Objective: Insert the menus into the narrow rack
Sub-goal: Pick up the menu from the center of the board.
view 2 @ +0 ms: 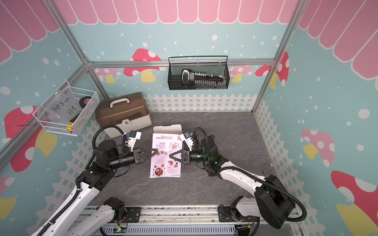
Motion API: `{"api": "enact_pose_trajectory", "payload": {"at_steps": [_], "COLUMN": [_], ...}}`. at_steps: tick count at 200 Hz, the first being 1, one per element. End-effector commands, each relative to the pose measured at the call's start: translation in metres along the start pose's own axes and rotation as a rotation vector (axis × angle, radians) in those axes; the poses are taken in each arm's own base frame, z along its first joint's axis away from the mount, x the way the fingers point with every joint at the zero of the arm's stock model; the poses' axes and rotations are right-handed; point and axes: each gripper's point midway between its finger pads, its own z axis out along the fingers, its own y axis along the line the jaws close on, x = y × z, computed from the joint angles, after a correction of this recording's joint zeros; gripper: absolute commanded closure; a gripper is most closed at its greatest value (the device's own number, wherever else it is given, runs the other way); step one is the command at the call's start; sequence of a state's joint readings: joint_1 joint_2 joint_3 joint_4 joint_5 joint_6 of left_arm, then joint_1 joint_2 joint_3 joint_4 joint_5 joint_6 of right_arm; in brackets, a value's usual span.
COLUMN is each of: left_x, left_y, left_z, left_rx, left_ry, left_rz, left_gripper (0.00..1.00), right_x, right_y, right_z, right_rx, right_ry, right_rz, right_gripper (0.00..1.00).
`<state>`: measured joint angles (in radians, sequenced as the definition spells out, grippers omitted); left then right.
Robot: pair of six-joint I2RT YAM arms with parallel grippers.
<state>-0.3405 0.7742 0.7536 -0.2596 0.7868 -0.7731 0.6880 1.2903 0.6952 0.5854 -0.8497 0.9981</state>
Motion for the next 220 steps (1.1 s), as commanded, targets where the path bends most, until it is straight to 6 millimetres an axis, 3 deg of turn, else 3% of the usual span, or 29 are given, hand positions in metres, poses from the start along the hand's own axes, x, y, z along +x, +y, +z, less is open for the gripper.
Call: {"api": "enact_pose_trajectory", "payload": {"at_steps": [1,50,102,152,220], "left_x": [-0.005,-0.006,-0.019,-0.048,-0.084], "left_y": [-0.014,-0.010,0.000,-0.002,0.010], "left_z": [-0.005,-0.003,0.000,-0.003,0.015], "left_rx": [0.027,0.013,-0.048,-0.127,-0.210], "left_ry": [-0.009,-0.009,-0.029,-0.113,-0.116], "left_rz": [0.041,0.038,0.043,0.127,0.244], "left_gripper": [0.84,0.69,0.72,0.64,0.63], "right_x": [-0.006,-0.014,-0.035,-0.058,-0.107], "right_y": [0.008,0.014,0.022,0.028,0.017], "right_z": [0.001,0.000,0.009,0.019,0.030], "right_rx": [-0.016,-0.016,-0.001,0.014,0.070], "right_ry": [-0.009,-0.032,-0.016,0.015,0.008], "right_rz": [-0.029,-0.070,-0.158,-0.255,-0.362], "right_gripper": [0.97,1.00,1.00,1.00,1.00]}}
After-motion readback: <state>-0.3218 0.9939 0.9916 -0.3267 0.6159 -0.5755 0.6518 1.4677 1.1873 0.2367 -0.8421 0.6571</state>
